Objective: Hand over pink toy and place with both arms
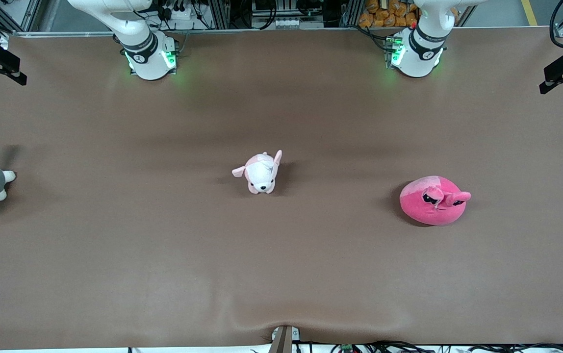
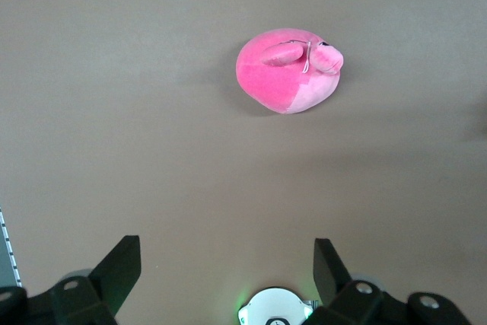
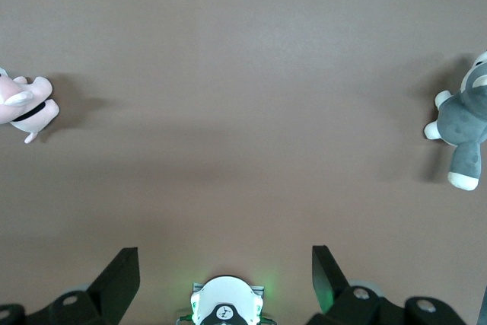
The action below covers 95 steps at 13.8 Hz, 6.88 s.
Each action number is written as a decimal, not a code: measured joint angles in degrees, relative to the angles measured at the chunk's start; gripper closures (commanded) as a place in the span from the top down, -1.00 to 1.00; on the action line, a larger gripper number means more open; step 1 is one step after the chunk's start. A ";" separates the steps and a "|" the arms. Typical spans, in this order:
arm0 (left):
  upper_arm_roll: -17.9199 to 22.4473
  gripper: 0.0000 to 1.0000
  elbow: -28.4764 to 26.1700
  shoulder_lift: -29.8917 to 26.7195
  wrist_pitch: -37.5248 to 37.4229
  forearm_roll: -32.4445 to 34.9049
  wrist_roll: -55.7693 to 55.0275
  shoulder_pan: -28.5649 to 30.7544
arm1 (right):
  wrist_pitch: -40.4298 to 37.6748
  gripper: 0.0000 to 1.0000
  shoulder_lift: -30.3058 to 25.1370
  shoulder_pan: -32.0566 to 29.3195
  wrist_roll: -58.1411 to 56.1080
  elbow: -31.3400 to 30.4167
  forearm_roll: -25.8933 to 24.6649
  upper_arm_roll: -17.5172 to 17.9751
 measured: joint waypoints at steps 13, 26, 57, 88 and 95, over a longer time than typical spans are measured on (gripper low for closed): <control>0.00 1.00 1.04 1.38 -0.12 0.00 0.05 -0.01 | 0.00 1.00 0.00 -0.02 0.01 0.00 0.05 -0.17; 0.04 1.00 0.72 1.74 -2.25 0.00 -17.09 1.06 | 0.00 1.00 0.00 -0.02 0.03 0.00 0.07 -0.17; -9.00 0.81 -20.11 19.49 39.34 -5.57 -104.66 4.86 | 0.01 1.00 0.01 -0.02 0.05 0.05 0.11 -0.19; -29.32 -1.00 2.15 17.53 24.22 -9.03 -141.09 -0.06 | 5.46 1.00 10.44 -4.45 3.26 -0.09 0.29 -1.15; -29.51 -1.00 6.89 19.82 24.19 -9.04 -154.84 -9.00 | 4.93 1.00 11.41 5.71 47.11 -0.13 16.84 0.24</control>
